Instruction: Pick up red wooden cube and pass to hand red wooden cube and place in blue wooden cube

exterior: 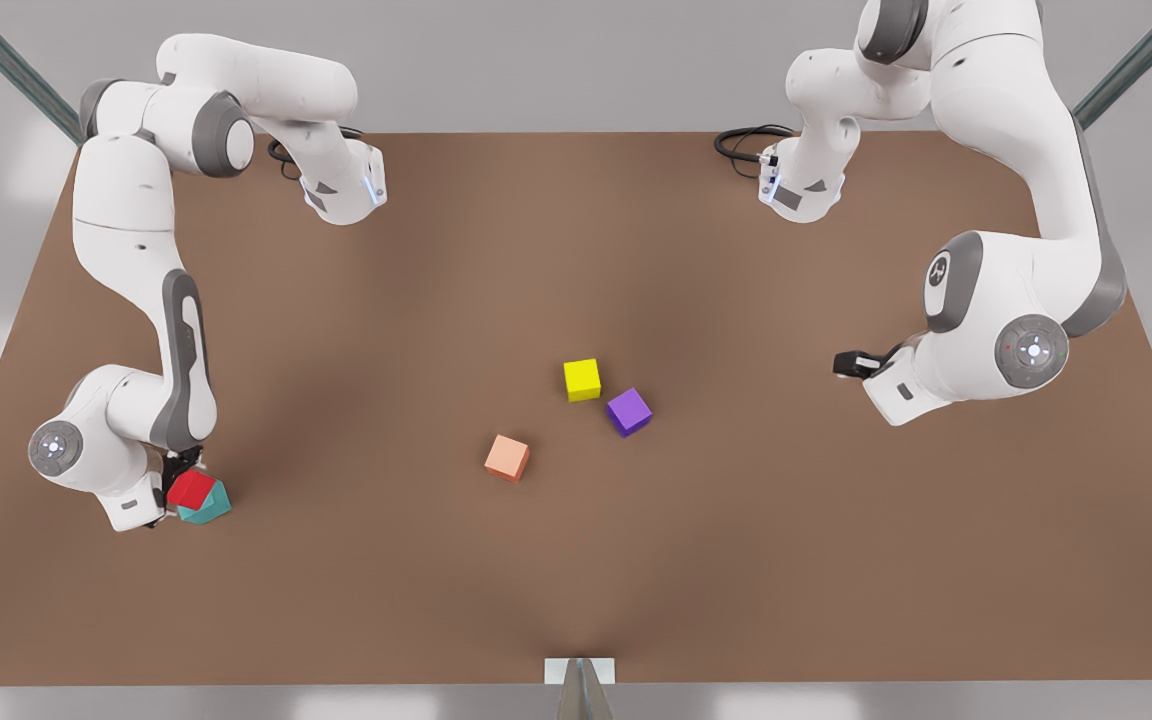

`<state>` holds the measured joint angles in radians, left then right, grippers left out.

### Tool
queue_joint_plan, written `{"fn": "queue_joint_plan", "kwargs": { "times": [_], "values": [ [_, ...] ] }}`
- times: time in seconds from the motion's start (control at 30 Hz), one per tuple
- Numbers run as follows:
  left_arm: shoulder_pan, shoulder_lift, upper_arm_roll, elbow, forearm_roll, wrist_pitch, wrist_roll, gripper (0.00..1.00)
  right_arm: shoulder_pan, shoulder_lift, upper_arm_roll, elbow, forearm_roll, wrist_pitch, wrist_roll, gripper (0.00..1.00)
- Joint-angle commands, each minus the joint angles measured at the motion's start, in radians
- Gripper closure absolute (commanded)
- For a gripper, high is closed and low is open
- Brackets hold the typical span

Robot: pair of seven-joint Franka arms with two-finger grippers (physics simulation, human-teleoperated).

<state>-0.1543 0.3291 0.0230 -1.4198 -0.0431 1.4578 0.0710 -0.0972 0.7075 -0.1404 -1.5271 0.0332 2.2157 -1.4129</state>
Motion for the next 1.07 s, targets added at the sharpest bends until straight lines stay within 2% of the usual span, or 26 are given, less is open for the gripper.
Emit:
{"fn": "queue_joint_plan", "kwargs": {
  "times": [0.0, 0.23, 0.33, 0.4, 0.47, 0.6, 0.67, 0.77, 0.83, 1.03],
  "values": [
    [0.001, -0.001, 0.0, 0.001, 0.0, -0.001, -0.027, 0.0, 0.004, -0.016, 0.002, 0.001, 0.001, -0.024, 0.072, 0.0],
    [-0.001, -0.001, 0.0, 0.001, 0.0, -0.001, -0.027, 0.0, 0.04, -0.178, 0.033, 0.015, 0.079, -0.221, 0.104, 0.0],
    [-0.001, -0.001, 0.0, 0.001, 0.002, -0.001, -0.028, 0.0, 0.088, -0.212, 0.033, 0.088, 0.103, -0.408, 0.469, 0.0],
    [-0.001, -0.001, 0.0, 0.001, 0.002, -0.001, -0.028, 0.0, 0.085, -0.194, 0.031, 0.091, 0.211, -0.531, 0.942, 0.0],
    [-0.001, -0.001, 0.0, -0.001, 0.0, -0.001, -0.028, 0.0, 0.136, -0.192, 0.027, 0.099, 0.162, -0.576, 1.275, 0.0],
    [-0.001, 0.001, 0.0, 0.001, 0.002, -0.001, -0.028, 0.0, 0.165, -0.194, 0.03, 0.123, 0.01, -0.639, 1.559, 0.0],
    [-0.001, 0.005, 0.0, 0.001, 0.002, -0.001, -0.028, 0.0, 0.189, -0.226, 0.022, 0.263, -0.048, -0.855, 1.566, 0.0],
    [-0.001, 0.007, 0.0, 0.001, 0.002, -0.001, -0.028, 0.0, 0.175, -0.41, 0.07, 0.246, -0.102, -0.86, 1.566, 0.0],
    [-0.001, 0.007, 0.0, 0.001, 0.002, -0.001, -0.028, 0.0, 0.091, -0.52, 0.148, 0.134, -0.078, -0.852, 1.565, 0.0],
    [-0.001, 0.007, 0.0, 0.001, 0.002, -0.001, -0.028, 0.0, 0.08, -0.573, 0.163, 0.073, -0.064, -0.821, 1.569, 0.0]
  ]
}}
